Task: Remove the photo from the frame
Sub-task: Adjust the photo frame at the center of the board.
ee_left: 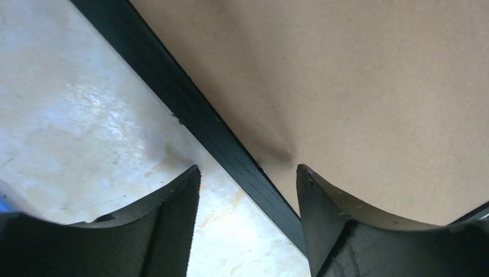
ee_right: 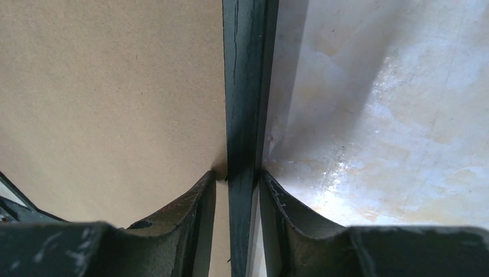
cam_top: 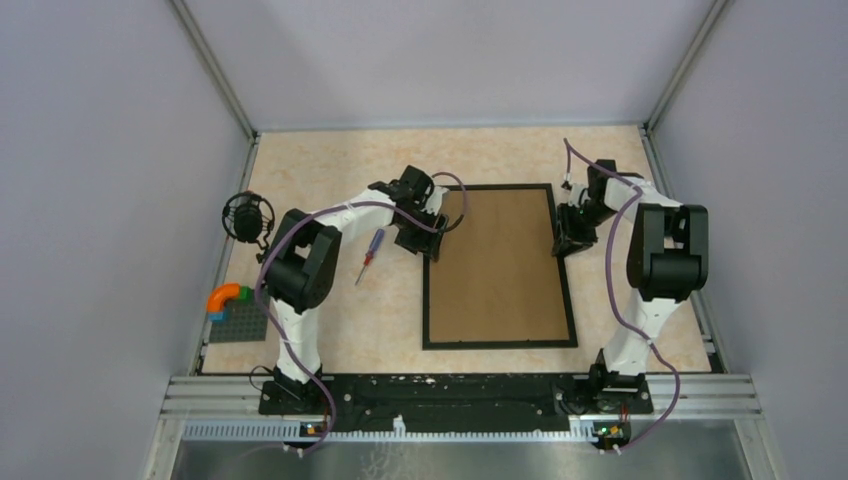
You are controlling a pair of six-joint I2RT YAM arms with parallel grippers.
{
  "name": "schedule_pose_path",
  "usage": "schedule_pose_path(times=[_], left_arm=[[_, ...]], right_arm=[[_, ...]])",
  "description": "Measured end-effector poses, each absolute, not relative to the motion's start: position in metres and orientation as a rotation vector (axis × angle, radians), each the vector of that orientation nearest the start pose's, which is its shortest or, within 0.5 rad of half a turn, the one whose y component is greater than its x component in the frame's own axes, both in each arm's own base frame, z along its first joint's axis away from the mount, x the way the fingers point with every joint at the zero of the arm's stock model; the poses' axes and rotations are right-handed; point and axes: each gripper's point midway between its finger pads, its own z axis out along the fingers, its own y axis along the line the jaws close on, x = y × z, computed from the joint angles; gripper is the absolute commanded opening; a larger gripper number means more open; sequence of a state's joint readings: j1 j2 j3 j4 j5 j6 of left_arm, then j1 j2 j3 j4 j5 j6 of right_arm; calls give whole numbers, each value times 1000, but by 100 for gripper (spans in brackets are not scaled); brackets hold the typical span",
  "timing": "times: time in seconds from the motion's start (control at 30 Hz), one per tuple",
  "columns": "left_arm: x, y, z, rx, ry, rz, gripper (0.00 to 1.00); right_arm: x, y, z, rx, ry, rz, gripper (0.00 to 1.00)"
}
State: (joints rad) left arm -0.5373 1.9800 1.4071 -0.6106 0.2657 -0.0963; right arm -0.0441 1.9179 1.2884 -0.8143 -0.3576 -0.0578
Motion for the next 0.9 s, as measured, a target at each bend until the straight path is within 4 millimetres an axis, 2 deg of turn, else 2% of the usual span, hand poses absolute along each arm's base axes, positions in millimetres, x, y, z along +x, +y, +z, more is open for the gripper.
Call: schedule_pose_path(times=[0.2,0.37,0.5,0.53,0.7,0.77,0.9], left_arm=[[343,-255,30,626,2735,-489,37],[339,-255,28,607,2737,-510,27],[340,-255,28,599,2729,-517,3],[340,-255,28,599,2728,-517,0],[340,-256,29,611,2743,-524,0],[340,-255,29,624,2741,-526,0],[338,-254,30,655,2716,-532,50]], right_arm=[[335,43,23,-49,2958,489,28],[334,42,23,-52,2948,468,23],[333,40,23,-59,2928,449,15],[333,40,24,-64,2923,446,14],[331,39,24,-87,2885,432,7],[330,39,24,-99,2866,429,10],[316,41,25,-123,2864,438,38]])
